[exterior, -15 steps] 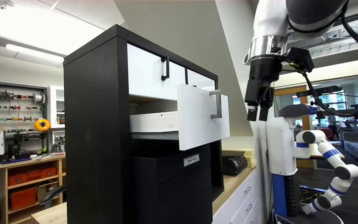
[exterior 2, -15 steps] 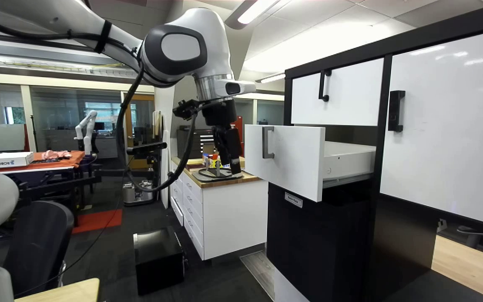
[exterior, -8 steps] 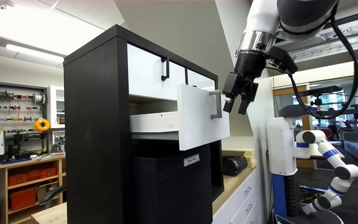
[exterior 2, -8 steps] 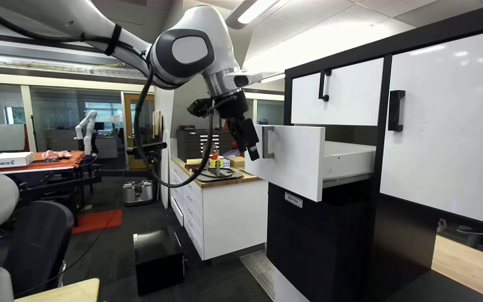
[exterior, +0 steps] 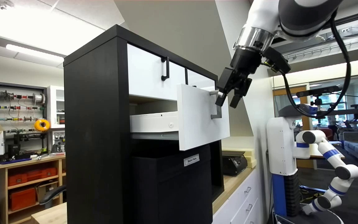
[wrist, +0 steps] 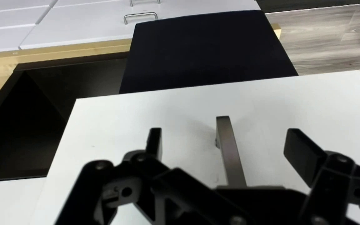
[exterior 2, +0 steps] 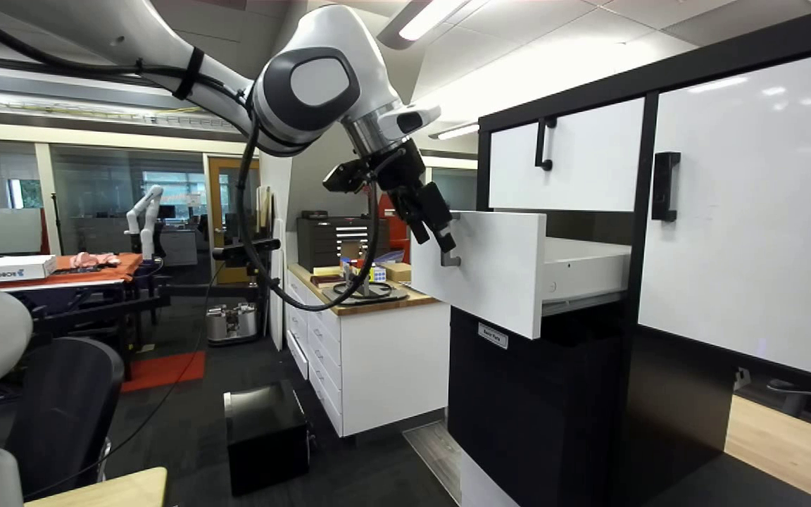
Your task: Close the open drawer
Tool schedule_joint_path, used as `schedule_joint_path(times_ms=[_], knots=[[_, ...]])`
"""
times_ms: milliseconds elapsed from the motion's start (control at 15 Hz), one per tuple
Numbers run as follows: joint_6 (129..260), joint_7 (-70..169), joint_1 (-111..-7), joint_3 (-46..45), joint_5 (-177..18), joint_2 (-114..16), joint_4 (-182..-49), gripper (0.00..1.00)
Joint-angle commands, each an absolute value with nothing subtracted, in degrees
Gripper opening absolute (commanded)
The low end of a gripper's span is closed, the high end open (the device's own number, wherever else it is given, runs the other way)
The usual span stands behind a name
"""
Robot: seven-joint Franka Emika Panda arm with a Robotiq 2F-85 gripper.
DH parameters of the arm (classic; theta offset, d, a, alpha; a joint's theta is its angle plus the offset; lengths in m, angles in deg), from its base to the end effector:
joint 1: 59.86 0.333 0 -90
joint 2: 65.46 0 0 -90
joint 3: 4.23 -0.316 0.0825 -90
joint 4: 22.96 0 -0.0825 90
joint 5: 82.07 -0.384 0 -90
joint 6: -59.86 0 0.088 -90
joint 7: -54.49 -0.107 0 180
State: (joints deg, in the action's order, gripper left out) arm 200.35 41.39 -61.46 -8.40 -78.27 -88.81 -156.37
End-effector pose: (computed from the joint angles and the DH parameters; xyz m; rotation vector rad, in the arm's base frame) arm 0.4692 0.0246 0.5534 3.0109 -0.2144 0.8284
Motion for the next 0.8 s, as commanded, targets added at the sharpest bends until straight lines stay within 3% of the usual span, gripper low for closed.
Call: schedule_joint_path(times_ms=[0,133,200,733], knots=[[204.24,42.18,-62.43,-8.79,-75.75,-88.27,-156.95,1.00],[205.04,43.17,-62.05,-8.40,-75.79,-88.05,-157.02,1.00],[205.54,43.72,-61.91,-8.26,-75.96,-87.96,-157.13,0.78],[208.74,48.84,-61.09,-7.28,-76.80,-87.05,-157.35,0.26]])
